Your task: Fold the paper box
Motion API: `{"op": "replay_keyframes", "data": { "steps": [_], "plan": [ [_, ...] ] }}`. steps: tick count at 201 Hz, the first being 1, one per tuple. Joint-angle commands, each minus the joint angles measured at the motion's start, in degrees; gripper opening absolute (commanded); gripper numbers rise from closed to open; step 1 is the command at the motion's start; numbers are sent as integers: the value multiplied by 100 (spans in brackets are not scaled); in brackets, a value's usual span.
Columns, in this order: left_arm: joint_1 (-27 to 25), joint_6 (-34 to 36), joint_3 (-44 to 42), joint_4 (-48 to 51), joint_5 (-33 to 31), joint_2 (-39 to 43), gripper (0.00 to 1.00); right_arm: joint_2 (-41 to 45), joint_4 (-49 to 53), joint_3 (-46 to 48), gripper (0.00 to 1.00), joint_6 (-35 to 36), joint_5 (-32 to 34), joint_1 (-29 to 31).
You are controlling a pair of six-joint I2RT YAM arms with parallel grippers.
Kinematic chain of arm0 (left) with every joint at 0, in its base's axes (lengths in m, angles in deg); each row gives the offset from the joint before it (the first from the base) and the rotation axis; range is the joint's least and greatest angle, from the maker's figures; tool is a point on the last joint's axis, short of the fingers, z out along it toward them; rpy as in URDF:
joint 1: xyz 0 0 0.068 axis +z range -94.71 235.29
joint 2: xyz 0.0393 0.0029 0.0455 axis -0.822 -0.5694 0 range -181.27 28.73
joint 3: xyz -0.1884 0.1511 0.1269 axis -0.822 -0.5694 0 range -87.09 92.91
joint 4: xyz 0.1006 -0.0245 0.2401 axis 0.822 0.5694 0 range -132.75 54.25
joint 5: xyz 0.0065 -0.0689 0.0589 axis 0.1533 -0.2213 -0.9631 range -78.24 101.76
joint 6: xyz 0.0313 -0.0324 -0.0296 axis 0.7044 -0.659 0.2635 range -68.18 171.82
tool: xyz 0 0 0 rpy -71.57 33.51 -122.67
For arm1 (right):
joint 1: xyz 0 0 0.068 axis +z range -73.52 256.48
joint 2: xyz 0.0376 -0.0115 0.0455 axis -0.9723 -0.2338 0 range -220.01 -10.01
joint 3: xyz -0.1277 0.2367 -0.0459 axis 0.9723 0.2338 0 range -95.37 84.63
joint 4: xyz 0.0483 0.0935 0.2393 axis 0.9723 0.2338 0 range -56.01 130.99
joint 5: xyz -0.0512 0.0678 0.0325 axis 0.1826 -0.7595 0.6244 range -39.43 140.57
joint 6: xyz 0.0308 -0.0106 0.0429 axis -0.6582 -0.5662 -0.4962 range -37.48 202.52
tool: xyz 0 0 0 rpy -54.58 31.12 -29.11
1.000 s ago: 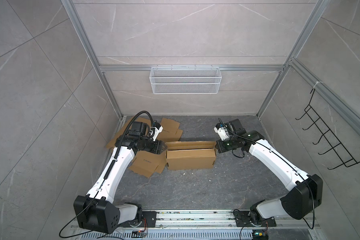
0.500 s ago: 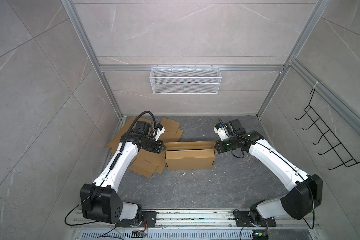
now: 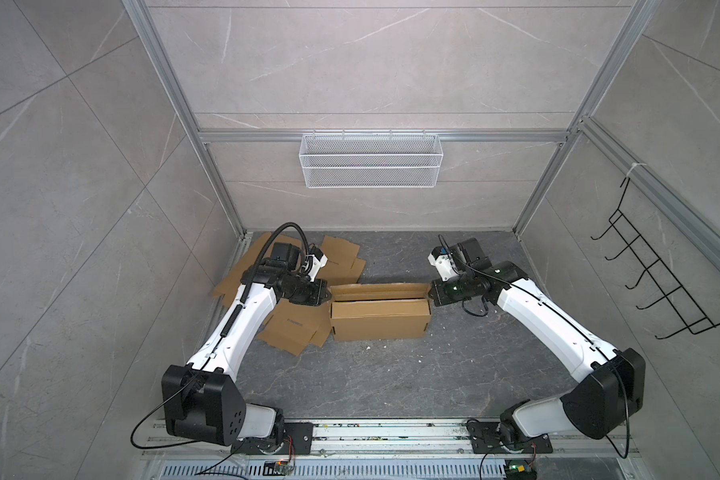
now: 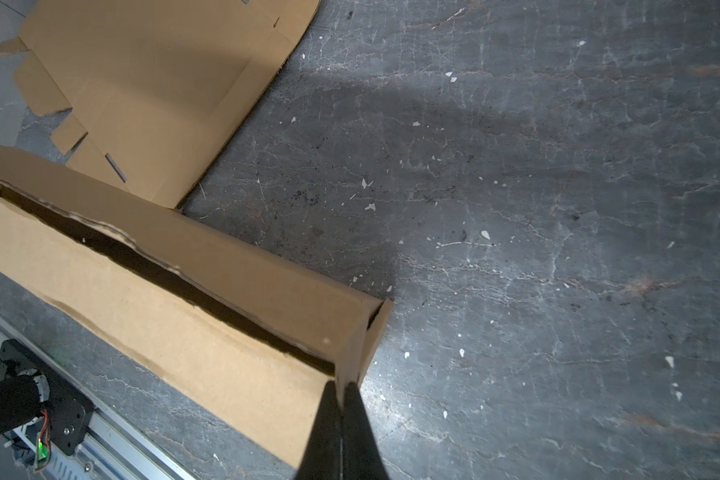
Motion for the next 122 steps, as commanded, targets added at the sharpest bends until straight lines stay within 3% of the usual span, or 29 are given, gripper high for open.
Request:
{"op": "replay_keyframes", "data": {
  "steps": [1,122],
  "plan": [
    [-35,-403,-228,-158,312,112,6,-72,-33,85,0,-248,-186,97],
    [-135,-965,-747,-696,314,232,4,-63,-148,206,0,-447,-182,157]
  ]
}}
